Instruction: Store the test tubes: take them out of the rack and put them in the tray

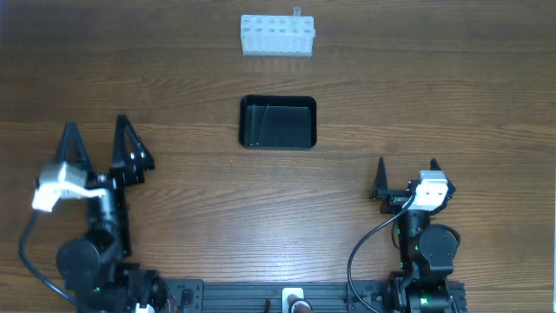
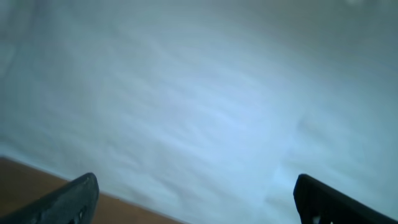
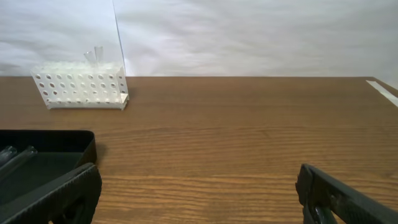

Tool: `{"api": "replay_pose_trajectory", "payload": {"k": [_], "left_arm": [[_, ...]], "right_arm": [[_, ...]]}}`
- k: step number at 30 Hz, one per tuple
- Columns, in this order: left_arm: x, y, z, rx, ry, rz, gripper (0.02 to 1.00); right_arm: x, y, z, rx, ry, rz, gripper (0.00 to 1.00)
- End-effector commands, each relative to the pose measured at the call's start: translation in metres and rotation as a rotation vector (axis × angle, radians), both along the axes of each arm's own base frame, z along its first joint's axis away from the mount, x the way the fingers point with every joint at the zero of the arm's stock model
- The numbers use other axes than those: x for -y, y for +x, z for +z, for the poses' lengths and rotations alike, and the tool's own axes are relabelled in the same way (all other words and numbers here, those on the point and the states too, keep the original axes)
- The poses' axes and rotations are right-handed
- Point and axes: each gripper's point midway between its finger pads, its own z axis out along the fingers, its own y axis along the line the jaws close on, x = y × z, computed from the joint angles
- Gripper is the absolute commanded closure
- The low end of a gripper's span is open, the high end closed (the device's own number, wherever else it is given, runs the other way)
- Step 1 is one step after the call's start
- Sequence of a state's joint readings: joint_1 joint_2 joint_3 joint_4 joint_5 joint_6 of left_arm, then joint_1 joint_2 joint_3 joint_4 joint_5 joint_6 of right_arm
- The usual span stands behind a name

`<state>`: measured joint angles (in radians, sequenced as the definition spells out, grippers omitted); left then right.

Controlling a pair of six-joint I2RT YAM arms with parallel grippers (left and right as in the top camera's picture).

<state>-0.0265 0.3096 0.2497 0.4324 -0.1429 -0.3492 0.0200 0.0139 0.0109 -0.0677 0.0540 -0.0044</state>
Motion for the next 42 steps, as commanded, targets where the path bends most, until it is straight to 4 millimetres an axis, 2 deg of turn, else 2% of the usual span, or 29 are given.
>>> {"api": "replay_pose_trajectory", "payload": {"k": [1, 8, 12, 16, 23, 28, 30, 36, 42], "left_arm": [[-0.004, -0.011, -0.017, 0.056, 0.014, 0.008, 0.020], [-0.007, -0.013, -0.048, 0.052, 0.014, 0.018, 0.023], [-0.009, -0.011, -0.066, -0.015, 0.012, 0.023, 0.020], [-0.013, -0.009, -0.089, -0.108, 0.016, 0.043, 0.023], [-0.012, 0.000, -0.142, -0.329, 0.022, 0.035, 0.020], [0.000, 0.001, -0.170, -0.447, 0.095, -0.029, 0.020], [0.006, 0.001, -0.172, -0.456, 0.146, -0.055, 0.020], [0.006, 0.001, -0.172, -0.466, 0.280, -0.039, 0.023], [0.006, 0.001, -0.171, -0.464, 0.279, -0.039, 0.020]], "right_arm": [[0.001, 0.000, -0.002, 0.000, -0.001, -0.001, 0.009], [0.001, 0.000, -0.002, 0.000, -0.001, -0.001, 0.009], [0.001, 0.000, -0.002, 0.000, -0.001, -0.001, 0.009], [0.001, 0.000, -0.002, -0.001, -0.001, -0.001, 0.007], [0.001, 0.000, -0.002, 0.000, -0.001, -0.001, 0.009], [0.001, 0.000, -0.002, -0.001, -0.001, -0.001, 0.007], [0.001, 0.000, -0.002, 0.000, -0.001, -0.001, 0.007], [0.001, 0.000, -0.002, 0.000, -0.001, -0.001, 0.007], [0.001, 0.000, -0.002, -0.001, -0.001, -0.001, 0.009]]}}
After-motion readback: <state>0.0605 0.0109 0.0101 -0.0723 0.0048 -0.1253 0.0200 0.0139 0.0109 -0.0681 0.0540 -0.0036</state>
